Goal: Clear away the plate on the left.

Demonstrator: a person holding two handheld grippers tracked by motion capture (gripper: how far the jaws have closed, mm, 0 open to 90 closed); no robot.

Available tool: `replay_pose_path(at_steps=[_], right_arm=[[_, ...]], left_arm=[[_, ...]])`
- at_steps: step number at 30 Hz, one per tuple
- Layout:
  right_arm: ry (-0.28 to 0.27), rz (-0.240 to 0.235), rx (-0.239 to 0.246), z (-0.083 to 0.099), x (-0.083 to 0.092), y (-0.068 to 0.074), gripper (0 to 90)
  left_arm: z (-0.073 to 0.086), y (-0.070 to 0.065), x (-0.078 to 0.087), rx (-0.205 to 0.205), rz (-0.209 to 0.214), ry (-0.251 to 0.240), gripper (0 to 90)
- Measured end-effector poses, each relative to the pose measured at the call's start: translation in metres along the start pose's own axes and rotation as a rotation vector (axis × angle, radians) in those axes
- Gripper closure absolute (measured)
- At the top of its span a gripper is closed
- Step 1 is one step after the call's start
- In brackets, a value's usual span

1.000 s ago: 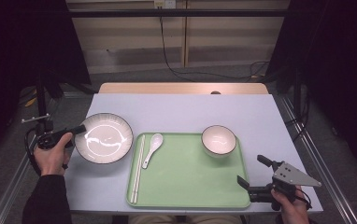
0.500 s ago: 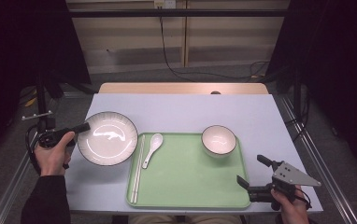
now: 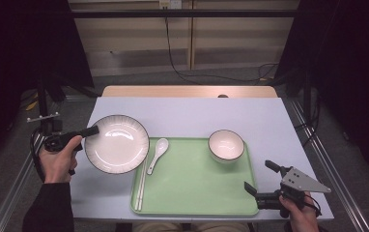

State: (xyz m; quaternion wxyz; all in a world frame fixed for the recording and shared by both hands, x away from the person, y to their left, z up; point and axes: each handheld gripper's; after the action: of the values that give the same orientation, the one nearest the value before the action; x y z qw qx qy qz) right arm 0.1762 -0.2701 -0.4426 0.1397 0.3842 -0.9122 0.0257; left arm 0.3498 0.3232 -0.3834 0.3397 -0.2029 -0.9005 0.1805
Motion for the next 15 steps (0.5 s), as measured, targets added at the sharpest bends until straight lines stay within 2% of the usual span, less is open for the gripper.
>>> replay_pose_path(at_steps=[3,15], right_arm=[[-0.004,-0.001,0.0,0.0,0.0,0.0,0.3],[0.0,-0.009,0.01,-0.001,-0.001,0.0,0.3]], left_arm=[[0.0,-0.008,0.0,-0.02,0.007,0.001,81.4],[0.004,-0.029,-0.013,-0.047,0.049,0.039,81.0]])
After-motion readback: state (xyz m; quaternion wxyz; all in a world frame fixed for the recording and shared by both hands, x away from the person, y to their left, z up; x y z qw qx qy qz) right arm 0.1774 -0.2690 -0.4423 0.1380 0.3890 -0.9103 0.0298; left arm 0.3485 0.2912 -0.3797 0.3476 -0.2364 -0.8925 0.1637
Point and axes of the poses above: each handheld gripper's, and its own axes: x roughly backward along the jaws, z roughly out of its underside, y roughly to its left, and after that the axes turned 11 degrees about -z, right-handed
